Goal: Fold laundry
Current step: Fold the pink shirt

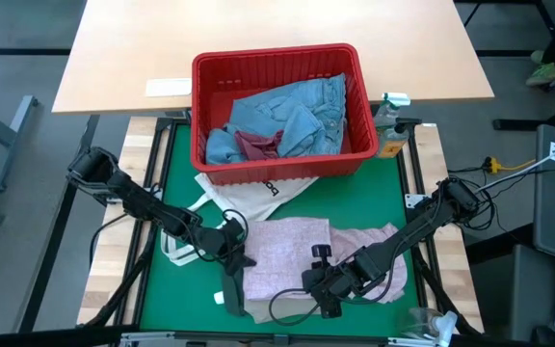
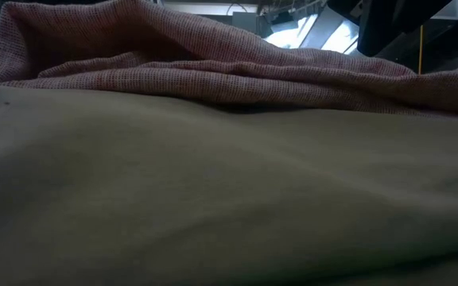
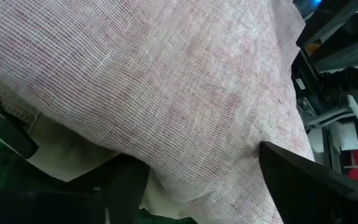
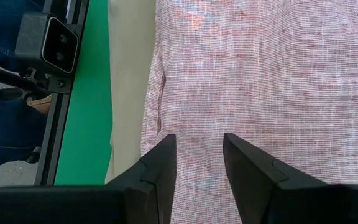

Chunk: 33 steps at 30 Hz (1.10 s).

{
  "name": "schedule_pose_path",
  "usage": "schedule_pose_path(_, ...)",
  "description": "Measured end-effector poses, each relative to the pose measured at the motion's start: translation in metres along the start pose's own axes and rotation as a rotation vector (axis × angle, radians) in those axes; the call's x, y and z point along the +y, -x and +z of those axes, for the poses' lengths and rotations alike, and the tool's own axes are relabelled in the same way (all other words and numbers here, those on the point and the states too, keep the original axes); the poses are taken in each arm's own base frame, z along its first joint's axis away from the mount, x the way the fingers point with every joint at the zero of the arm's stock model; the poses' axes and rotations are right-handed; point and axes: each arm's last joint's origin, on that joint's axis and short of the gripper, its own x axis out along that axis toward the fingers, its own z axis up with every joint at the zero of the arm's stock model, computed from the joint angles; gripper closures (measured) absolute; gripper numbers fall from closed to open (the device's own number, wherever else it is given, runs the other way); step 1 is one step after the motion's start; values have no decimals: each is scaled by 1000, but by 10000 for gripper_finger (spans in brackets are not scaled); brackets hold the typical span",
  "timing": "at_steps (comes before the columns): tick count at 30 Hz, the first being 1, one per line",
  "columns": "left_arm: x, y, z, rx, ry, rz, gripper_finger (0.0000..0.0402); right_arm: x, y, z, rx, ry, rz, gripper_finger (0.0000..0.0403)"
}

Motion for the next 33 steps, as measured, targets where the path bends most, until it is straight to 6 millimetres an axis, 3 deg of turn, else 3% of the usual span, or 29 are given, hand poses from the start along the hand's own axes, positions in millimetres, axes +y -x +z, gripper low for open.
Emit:
schedule_pose_path(24, -6, 3, 0, 106, 28, -93, 389, -1, 0, 0, -12, 0, -24, 271)
schedule_pose_path(33, -13, 17, 7, 87, 13, -127, 397, 4, 1, 11, -122, -25, 28, 271)
